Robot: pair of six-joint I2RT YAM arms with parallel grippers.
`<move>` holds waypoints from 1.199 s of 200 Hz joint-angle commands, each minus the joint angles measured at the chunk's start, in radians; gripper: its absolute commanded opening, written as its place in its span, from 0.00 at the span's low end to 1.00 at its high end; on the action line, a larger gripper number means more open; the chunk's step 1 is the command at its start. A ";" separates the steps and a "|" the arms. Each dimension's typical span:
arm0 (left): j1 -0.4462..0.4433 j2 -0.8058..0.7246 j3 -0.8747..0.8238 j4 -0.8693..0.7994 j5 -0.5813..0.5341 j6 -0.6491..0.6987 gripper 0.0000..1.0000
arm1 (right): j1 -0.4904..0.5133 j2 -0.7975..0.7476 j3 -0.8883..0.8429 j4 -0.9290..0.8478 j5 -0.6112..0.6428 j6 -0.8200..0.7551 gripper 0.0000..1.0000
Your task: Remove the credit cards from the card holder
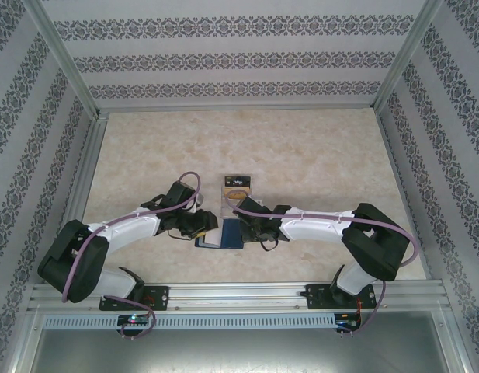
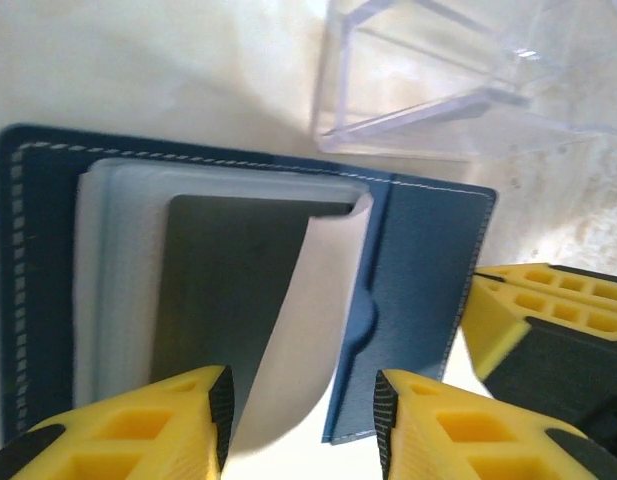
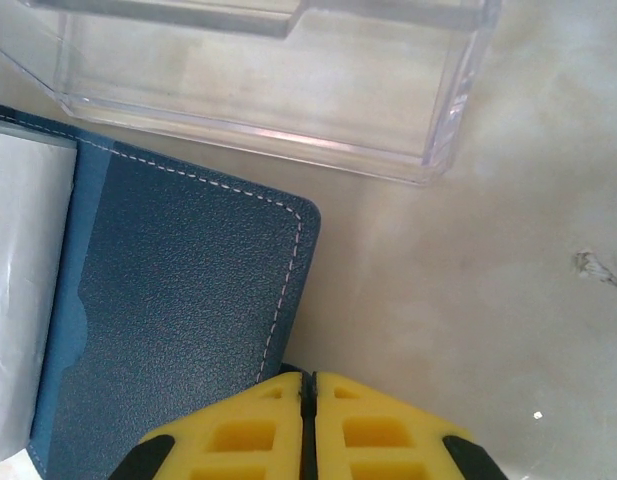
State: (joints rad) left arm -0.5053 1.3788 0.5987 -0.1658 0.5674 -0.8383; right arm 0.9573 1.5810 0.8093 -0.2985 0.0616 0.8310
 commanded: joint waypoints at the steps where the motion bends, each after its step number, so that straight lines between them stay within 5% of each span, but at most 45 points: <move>1: -0.018 -0.003 -0.001 0.093 0.058 -0.013 0.44 | -0.002 0.008 -0.002 0.017 -0.009 -0.001 0.10; 128: -0.127 0.156 0.134 0.157 0.141 0.019 0.43 | -0.065 -0.194 -0.148 0.118 -0.018 0.091 0.23; 151: -0.139 0.179 0.150 0.170 0.162 0.026 0.52 | -0.069 -0.194 -0.149 0.117 -0.022 0.097 0.25; 182: -0.156 0.250 0.184 0.192 0.208 0.029 0.51 | -0.079 -0.203 -0.170 0.139 -0.030 0.114 0.26; 240: -0.161 0.227 0.206 0.099 0.141 0.065 0.50 | -0.088 -0.219 -0.192 0.169 -0.056 0.126 0.33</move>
State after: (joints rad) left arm -0.6548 1.6424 0.7818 -0.0193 0.7326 -0.8143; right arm 0.8787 1.3827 0.6315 -0.1631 0.0273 0.9409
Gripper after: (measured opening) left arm 0.504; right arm 0.315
